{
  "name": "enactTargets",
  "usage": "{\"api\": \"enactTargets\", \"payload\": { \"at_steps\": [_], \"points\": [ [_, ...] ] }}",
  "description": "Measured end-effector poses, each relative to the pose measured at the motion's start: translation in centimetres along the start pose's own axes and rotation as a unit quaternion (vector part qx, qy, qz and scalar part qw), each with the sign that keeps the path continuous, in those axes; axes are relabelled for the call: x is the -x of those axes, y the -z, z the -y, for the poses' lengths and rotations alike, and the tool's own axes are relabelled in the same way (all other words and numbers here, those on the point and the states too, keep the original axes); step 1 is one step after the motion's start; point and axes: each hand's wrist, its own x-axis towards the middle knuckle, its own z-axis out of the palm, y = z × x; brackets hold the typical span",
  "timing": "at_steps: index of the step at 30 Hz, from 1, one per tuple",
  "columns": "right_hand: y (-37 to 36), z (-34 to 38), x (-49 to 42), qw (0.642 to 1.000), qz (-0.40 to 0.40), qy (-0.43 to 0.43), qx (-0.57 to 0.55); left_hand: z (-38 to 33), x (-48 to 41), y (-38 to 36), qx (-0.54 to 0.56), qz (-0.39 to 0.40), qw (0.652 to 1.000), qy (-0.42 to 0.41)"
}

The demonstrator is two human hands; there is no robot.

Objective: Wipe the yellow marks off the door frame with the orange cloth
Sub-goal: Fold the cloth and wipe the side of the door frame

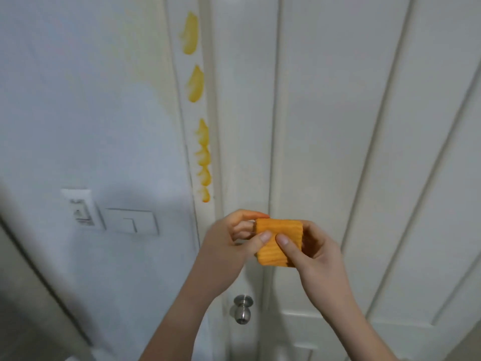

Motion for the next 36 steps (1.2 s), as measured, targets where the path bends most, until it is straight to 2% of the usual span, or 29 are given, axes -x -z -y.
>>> {"api": "enactTargets", "payload": {
  "at_steps": [3, 5, 8, 11, 14, 16, 18, 22, 27, 33, 36],
  "points": [
    [-1.6, -0.1, -0.8, 0.999, 0.011, 0.036, 0.032, -0.3, 0.7, 1.7, -0.027, -0.086, 0.996, -0.017],
    [-2.7, -0.5, -1.5, 0.997, 0.019, 0.052, 0.051, -0.4, 1.1, 3.2, -0.048, -0.179, 0.981, -0.05],
    [-4.9, -1.5, -2.3, 0.995, 0.025, 0.068, 0.063, -0.6, 0.7, 6.3, -0.101, -0.301, 0.942, -0.11],
    [-7.4, -2.4, -2.6, 0.993, 0.023, 0.093, 0.073, -1.0, -0.7, 9.7, -0.177, -0.351, 0.903, -0.172],
    [-9.5, -3.3, -3.0, 0.987, 0.015, 0.122, 0.099, -1.7, -3.1, 12.1, -0.264, -0.394, 0.843, -0.253],
    [-10.8, -3.9, -3.4, 0.984, -0.006, 0.138, 0.116, -2.0, -5.1, 13.5, -0.286, -0.402, 0.816, -0.302],
    [-11.9, -4.5, -3.7, 0.981, -0.037, 0.148, 0.118, -2.5, -7.4, 14.7, -0.291, -0.391, 0.808, -0.332],
    [-13.8, -5.3, -3.7, 0.984, -0.132, 0.114, 0.033, -3.6, -11.1, 16.2, -0.334, -0.367, 0.792, -0.355],
    [-16.3, -7.4, -3.5, 0.927, -0.277, 0.214, 0.134, -2.3, -13.2, 16.6, -0.416, -0.38, 0.753, -0.342],
    [-19.5, -8.3, -2.8, 0.932, -0.317, 0.157, 0.072, -1.8, -13.5, 17.0, -0.442, -0.38, 0.738, -0.339],
    [-21.6, -7.7, -2.4, 0.944, -0.294, 0.145, 0.045, -1.6, -13.4, 17.0, -0.451, -0.379, 0.735, -0.337]
  ]
}}
